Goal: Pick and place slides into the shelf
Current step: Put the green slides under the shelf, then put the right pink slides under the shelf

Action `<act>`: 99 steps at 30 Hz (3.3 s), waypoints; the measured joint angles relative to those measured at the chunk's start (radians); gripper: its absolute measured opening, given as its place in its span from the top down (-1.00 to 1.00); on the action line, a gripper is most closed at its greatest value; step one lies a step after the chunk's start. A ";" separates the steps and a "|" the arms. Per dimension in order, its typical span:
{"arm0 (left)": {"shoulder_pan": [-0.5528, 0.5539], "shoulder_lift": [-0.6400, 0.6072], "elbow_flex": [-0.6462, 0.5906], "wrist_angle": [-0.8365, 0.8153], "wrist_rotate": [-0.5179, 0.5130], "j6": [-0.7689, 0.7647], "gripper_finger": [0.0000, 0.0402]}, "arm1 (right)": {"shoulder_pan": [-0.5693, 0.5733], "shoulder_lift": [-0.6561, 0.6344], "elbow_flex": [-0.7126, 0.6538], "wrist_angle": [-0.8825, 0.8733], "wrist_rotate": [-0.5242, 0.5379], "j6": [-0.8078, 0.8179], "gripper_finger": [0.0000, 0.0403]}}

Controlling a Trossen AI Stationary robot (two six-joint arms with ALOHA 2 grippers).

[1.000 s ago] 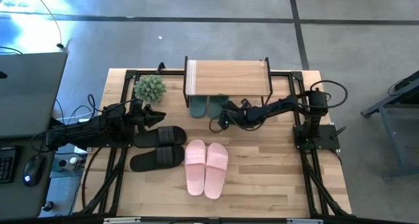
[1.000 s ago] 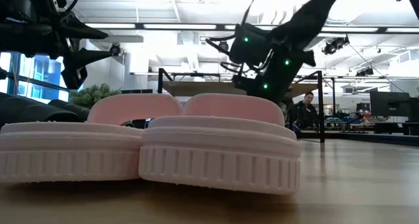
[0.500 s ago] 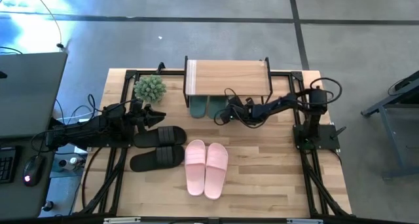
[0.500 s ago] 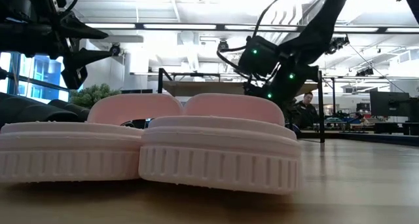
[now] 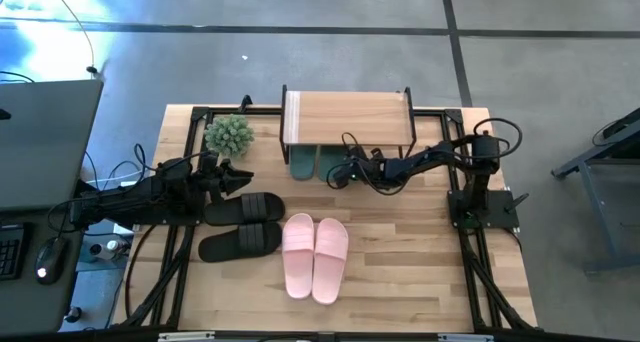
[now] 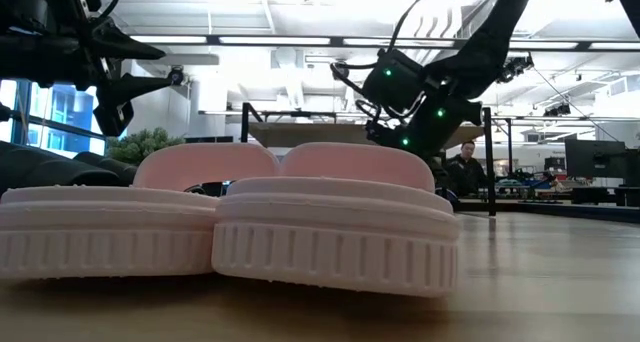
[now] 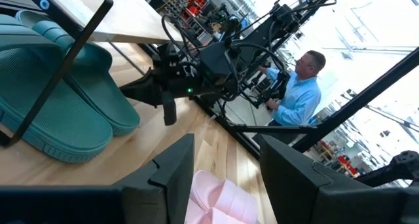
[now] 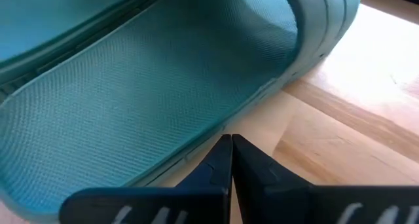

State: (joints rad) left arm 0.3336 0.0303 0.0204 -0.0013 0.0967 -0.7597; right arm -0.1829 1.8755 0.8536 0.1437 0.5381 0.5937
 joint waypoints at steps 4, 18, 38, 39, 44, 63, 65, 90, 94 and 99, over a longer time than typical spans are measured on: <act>0.000 0.000 0.000 0.000 0.000 -0.001 0.21 | 0.000 0.001 0.000 0.007 -0.028 -0.017 1.00; 0.000 0.000 0.000 0.000 0.000 -0.003 0.21 | 0.000 0.018 0.003 0.044 -0.060 -0.052 1.00; 0.000 0.000 0.000 0.000 0.000 0.000 0.21 | 0.073 0.015 0.003 -0.050 0.014 0.011 1.00; 0.000 0.000 0.000 0.000 0.000 0.000 0.21 | 0.079 0.015 0.003 -0.055 0.016 0.012 1.00; 0.000 0.000 0.000 0.000 0.000 0.000 0.21 | 0.111 0.014 0.003 -0.080 0.028 0.035 1.00; 0.000 0.000 0.000 0.000 -0.004 -0.002 0.21 | 0.342 -0.289 0.002 -0.321 -0.081 -0.183 1.00; 0.000 0.000 0.000 0.000 -0.004 -0.003 0.21 | 0.377 -0.345 0.002 -0.311 -0.205 -0.241 1.00; 0.000 0.000 0.000 0.000 0.000 -0.005 0.21 | 0.848 -0.310 0.342 -0.402 0.239 -0.505 0.18; 0.000 0.000 0.000 0.000 0.000 -0.005 0.21 | 0.854 -0.176 0.497 -0.641 0.278 -0.322 0.20; 0.000 0.000 0.000 0.000 0.005 -0.005 0.21 | 0.852 0.018 0.713 -0.918 0.266 -0.185 0.30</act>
State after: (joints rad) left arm 0.3336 0.0303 0.0204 -0.0010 0.1016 -0.7643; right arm 0.6693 1.8940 1.5663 -0.7747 0.8041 0.4085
